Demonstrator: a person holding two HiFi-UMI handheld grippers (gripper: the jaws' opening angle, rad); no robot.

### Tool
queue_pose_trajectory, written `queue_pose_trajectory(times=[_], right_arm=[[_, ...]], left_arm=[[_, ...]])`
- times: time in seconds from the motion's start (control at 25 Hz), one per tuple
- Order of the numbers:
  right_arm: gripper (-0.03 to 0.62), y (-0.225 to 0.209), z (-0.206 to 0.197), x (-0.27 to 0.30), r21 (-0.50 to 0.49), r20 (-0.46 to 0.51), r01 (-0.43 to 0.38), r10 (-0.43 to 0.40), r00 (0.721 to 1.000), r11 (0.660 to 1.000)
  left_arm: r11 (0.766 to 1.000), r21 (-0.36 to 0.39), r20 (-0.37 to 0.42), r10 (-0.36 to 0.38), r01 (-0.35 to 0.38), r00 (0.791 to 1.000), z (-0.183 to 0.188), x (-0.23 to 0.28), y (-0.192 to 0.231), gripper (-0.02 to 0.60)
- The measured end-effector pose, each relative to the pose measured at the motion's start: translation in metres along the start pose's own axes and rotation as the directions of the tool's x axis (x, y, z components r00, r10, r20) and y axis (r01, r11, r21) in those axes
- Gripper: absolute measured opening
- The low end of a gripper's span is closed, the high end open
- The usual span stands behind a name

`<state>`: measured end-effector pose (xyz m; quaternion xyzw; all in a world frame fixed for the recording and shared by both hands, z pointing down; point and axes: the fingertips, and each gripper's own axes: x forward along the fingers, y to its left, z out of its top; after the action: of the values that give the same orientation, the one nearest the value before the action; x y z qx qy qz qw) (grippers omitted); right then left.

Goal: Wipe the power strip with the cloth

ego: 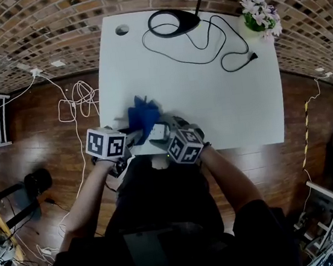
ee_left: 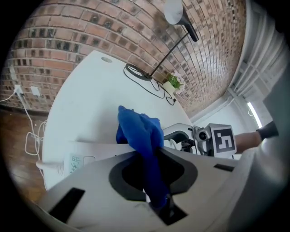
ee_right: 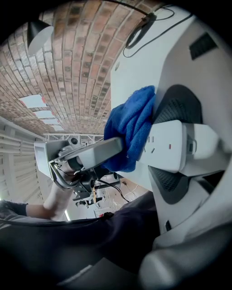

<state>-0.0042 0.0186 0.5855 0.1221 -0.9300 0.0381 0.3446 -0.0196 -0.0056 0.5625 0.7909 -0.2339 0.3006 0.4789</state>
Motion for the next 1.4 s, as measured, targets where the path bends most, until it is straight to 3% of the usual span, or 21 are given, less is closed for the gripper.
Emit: queue_pose_trajectory(times=[0.28, 0.4, 0.6, 0.76, 1.4], right_arm=[[0.272, 0.000, 0.000, 0.001, 0.001, 0.000, 0.000, 0.000, 1.000, 1.000], [0.272, 0.000, 0.000, 0.001, 0.002, -0.001, -0.001, 0.001, 1.000, 1.000], [0.273, 0.000, 0.001, 0.000, 0.003, -0.001, 0.000, 0.000, 1.000, 1.000], [0.273, 0.001, 0.000, 0.001, 0.000, -0.001, -0.003, 0.003, 1.000, 1.000], [0.273, 0.000, 0.000, 0.000, 0.000, 0.000, 0.001, -0.001, 1.000, 1.000]], left_arm=[[0.999, 0.031, -0.015, -0.015, 0.016, 1.000, 0.000, 0.011, -0.012, 0.055], [0.999, 0.002, -0.015, -0.044, 0.044, 0.999, 0.001, 0.014, -0.016, 0.055], [0.998, 0.024, -0.033, -0.055, 0.056, 0.998, 0.002, 0.021, -0.025, 0.057], [0.997, -0.007, -0.031, -0.079, 0.078, 0.996, 0.001, 0.023, -0.027, 0.055], [0.994, -0.003, -0.026, -0.111, 0.111, 0.993, 0.001, 0.032, -0.039, 0.057]])
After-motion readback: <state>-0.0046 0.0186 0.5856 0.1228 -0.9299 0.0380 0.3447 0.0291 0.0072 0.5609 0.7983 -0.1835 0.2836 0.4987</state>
